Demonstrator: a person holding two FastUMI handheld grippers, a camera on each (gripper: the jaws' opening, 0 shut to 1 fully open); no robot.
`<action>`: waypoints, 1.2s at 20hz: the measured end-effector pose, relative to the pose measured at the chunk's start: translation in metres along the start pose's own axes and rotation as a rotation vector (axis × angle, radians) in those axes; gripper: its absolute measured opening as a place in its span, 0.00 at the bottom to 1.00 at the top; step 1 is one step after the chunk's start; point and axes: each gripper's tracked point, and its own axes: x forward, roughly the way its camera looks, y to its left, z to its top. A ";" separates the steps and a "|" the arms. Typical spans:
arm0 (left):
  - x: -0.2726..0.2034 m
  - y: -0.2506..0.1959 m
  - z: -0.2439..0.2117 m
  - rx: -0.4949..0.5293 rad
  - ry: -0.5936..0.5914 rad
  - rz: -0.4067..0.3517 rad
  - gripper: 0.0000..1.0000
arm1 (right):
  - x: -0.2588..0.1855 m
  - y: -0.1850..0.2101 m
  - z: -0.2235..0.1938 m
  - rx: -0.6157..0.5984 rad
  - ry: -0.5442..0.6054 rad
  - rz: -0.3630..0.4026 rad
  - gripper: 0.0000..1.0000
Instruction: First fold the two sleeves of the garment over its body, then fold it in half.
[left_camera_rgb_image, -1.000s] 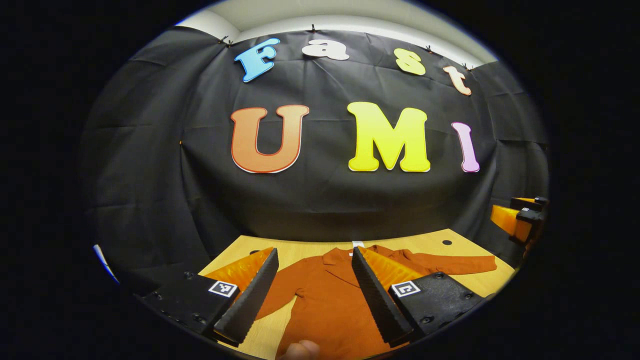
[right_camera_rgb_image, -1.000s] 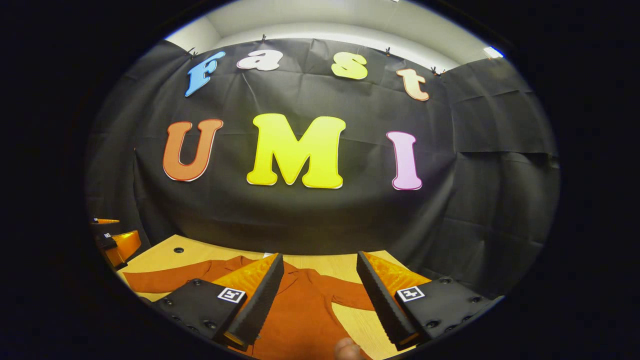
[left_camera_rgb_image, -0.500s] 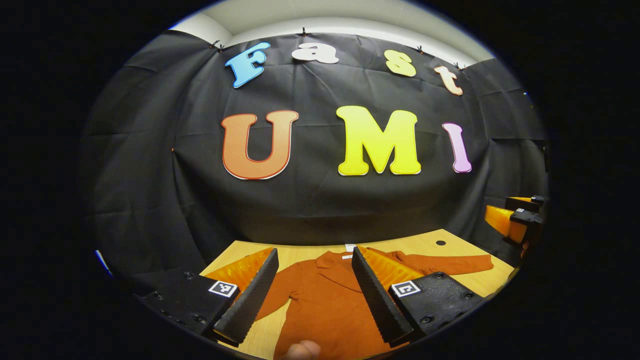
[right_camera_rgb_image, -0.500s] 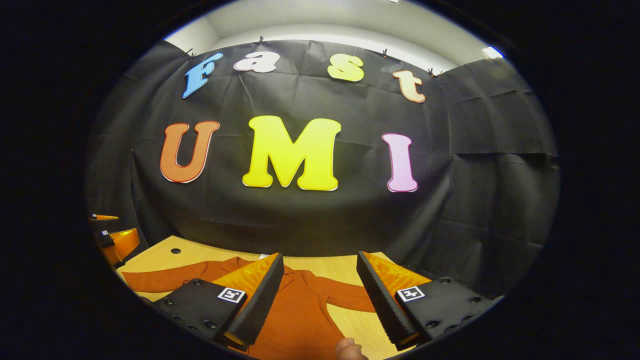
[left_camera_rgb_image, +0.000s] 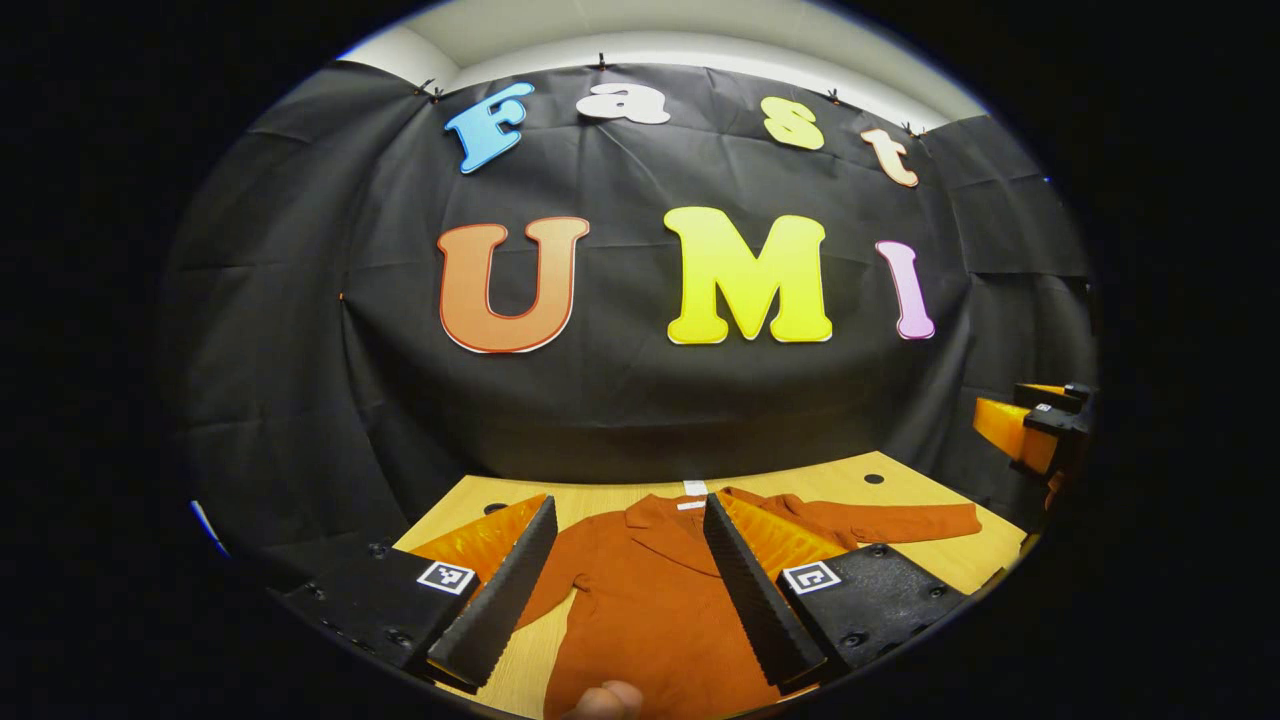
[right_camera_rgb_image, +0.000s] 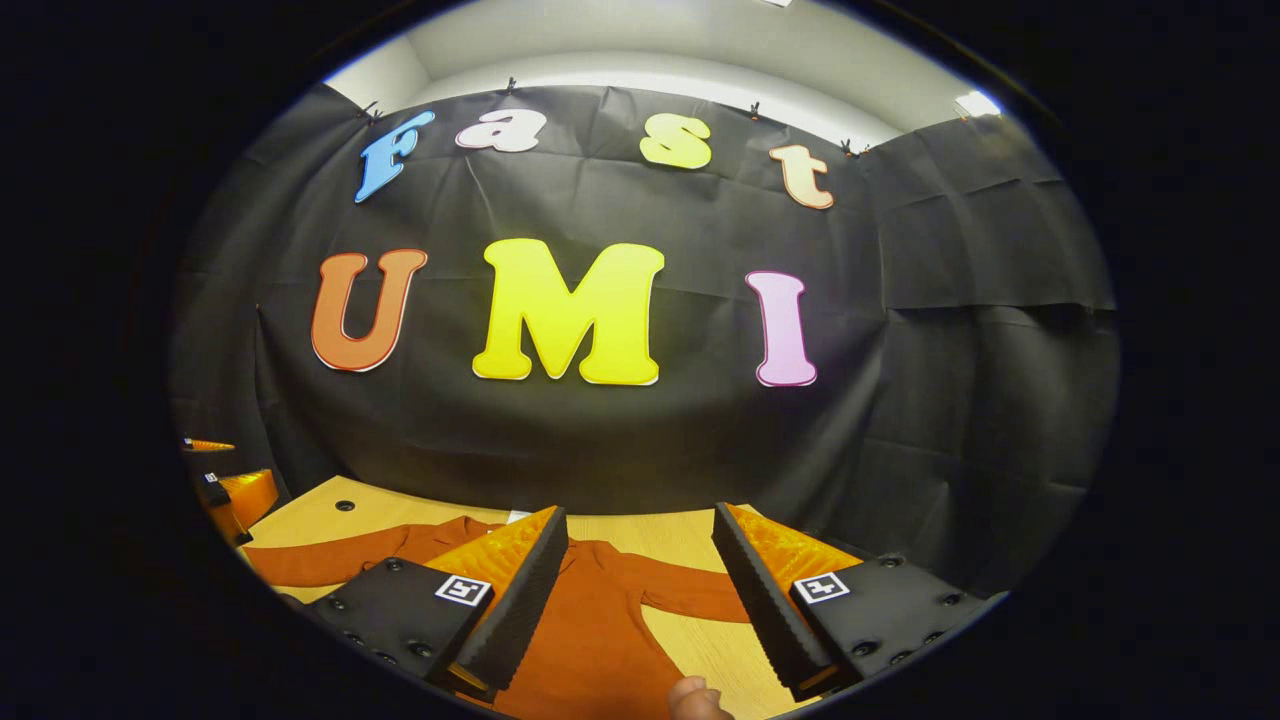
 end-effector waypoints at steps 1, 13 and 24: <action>-0.001 -0.001 -0.002 0.000 0.001 -0.003 0.96 | -0.002 -0.003 0.002 0.000 0.000 -0.009 0.92; -0.005 -0.018 -0.040 0.013 0.098 -0.025 0.96 | 0.018 -0.060 -0.005 0.028 0.020 -0.110 0.92; -0.007 -0.053 -0.059 -0.092 0.178 0.066 0.96 | 0.132 -0.231 -0.123 0.098 0.344 -0.326 0.92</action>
